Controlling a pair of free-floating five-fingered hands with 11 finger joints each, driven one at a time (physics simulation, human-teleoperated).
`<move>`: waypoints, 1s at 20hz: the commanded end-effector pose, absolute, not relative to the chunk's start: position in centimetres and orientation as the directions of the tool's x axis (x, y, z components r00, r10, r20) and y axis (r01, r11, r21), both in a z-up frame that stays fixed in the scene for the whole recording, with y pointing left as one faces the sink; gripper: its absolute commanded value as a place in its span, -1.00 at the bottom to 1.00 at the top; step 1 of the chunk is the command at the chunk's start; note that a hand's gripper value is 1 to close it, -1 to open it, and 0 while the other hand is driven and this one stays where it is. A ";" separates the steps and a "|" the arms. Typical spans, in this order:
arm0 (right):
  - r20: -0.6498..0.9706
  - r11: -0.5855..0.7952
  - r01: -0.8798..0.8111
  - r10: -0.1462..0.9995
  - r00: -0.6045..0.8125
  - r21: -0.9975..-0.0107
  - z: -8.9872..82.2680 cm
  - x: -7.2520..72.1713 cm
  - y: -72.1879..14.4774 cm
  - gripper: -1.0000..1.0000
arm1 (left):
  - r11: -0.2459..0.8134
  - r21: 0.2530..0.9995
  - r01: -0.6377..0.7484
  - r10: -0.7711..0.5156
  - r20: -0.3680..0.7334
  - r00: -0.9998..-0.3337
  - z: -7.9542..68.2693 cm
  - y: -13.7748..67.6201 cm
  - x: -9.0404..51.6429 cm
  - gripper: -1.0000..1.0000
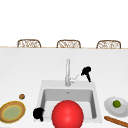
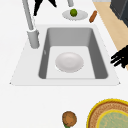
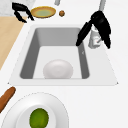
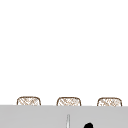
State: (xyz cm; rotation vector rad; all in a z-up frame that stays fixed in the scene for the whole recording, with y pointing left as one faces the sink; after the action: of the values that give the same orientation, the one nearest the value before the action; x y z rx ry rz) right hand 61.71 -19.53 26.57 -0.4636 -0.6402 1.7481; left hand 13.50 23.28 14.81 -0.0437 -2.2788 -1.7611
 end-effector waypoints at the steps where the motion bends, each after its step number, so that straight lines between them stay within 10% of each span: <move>1: 0.016 -0.164 -0.748 0.974 -0.227 -0.643 26.5 59.4 -20.8 -1.00 | 0.265 0.947 0.182 -0.134 0.223 -0.966 14.8 23.3 13.5 0.00; 20: -0.005 -0.208 -0.724 0.962 -0.273 -0.658 22.2 47.7 -24.7 -1.00 | 0.265 0.947 0.182 -0.134 0.223 -0.966 14.8 23.3 13.5 0.00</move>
State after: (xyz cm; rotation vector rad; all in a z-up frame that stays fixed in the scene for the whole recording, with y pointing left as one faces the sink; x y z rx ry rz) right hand 49.69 -24.21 22.63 -0.5213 -0.6623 1.7586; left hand 13.50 23.28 14.81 -0.0437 -2.2788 -1.7611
